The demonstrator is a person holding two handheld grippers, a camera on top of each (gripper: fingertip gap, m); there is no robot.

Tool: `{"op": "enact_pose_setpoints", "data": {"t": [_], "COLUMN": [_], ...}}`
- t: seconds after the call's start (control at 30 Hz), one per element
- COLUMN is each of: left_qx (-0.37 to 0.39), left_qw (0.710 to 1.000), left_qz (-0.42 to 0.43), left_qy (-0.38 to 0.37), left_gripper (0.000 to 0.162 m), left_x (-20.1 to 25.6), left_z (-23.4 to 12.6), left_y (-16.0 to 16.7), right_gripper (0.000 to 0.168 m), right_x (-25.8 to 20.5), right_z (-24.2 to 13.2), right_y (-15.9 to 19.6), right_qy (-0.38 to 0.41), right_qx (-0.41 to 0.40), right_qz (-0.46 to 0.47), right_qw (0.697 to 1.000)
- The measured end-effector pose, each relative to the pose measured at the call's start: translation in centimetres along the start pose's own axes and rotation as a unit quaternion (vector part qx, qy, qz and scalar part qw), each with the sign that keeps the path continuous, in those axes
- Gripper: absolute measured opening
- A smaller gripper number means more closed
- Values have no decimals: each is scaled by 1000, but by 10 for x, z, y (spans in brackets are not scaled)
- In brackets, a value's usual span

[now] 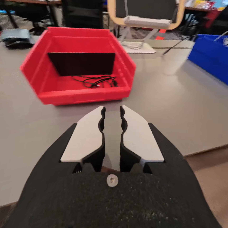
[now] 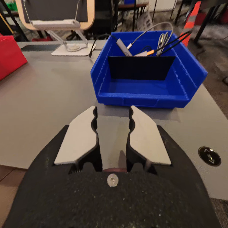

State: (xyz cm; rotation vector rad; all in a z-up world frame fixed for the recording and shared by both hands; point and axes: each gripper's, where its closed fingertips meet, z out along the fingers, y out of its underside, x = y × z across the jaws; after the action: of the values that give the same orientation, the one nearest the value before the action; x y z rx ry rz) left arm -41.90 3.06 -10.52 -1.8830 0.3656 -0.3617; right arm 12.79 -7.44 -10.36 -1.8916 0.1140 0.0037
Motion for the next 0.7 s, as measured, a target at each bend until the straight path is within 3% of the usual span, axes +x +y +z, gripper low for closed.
{"op": "enact_pose_setpoints", "data": {"t": [0.07, 0.23, 0.53, 0.7], "left_qx": [-3, -12, -24, -34], "left_qw": [1000, 998, 997, 997], "left_qz": [7, 47, 20, 15], "left_qy": [-19, -50, -65, -63], "left_gripper": [23, 24, 24, 24], "left_x": [-15, -34, -46, -49], "left_z": [0, 9, 17, 22], "left_y": [1, 5, 7, 12], "right_gripper": [42, 43, 39, 39], "right_x": [8, 18, 31, 40], "right_z": [-1, 6, -2, -8], "right_y": [2, 3, 24, 23], "right_qy": [32, 27, 61, 64], "right_qx": [32, 31, -1, 3], "right_qz": [-16, 0, -32, -5], "right_qw": [999, 999, 998, 998]}}
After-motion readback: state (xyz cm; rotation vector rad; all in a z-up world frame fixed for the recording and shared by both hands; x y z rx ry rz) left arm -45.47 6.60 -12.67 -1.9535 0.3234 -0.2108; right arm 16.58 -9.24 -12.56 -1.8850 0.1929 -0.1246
